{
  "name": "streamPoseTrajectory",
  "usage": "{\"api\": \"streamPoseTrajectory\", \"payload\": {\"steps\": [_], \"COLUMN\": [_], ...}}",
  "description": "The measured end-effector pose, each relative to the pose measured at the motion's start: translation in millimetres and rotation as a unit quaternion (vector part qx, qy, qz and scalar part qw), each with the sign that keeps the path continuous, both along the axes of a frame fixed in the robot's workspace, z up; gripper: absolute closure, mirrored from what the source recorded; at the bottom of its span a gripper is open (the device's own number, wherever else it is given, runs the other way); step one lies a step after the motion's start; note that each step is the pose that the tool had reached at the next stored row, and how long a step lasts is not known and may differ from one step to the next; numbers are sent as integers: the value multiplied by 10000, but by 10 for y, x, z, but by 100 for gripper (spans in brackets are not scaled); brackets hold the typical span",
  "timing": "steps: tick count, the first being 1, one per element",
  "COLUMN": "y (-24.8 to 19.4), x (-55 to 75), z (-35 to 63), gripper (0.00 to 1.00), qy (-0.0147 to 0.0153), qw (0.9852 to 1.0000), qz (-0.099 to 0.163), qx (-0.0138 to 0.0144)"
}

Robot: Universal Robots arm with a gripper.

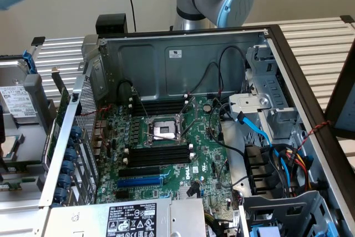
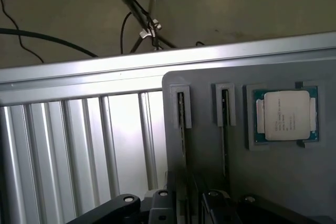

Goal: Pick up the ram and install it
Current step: 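Pick up the ram and move it above insertion slot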

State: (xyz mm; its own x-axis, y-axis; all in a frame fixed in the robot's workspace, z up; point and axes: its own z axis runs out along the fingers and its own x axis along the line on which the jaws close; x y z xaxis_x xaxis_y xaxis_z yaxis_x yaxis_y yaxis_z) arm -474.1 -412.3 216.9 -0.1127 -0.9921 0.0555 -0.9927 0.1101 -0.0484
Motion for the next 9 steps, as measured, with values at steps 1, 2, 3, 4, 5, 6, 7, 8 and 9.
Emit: {"api": "streamPoseTrajectory", "payload": {"steps": [1,2,3,4,5,6,7,8,9], "y": [24,26,25,26,26,26,26,26,26], "x": [-1,-1,0,0,0,-1,0,0,0], "z": [-6,-7,-7,-7,-7,-10,-17,-24,-25], "gripper": [73,73,73,73,73,73,73,73,73], "qy": [0,-1,-1,-1,-1,-1,-2,-1,0], "qw": [10000,10000,10000,10000,10000,10000,10000,10000,10000], "qz": [0,0,0,0,0,0,0,0,0], "qx": [0,0,0,0,0,0,1,0,-1]}}
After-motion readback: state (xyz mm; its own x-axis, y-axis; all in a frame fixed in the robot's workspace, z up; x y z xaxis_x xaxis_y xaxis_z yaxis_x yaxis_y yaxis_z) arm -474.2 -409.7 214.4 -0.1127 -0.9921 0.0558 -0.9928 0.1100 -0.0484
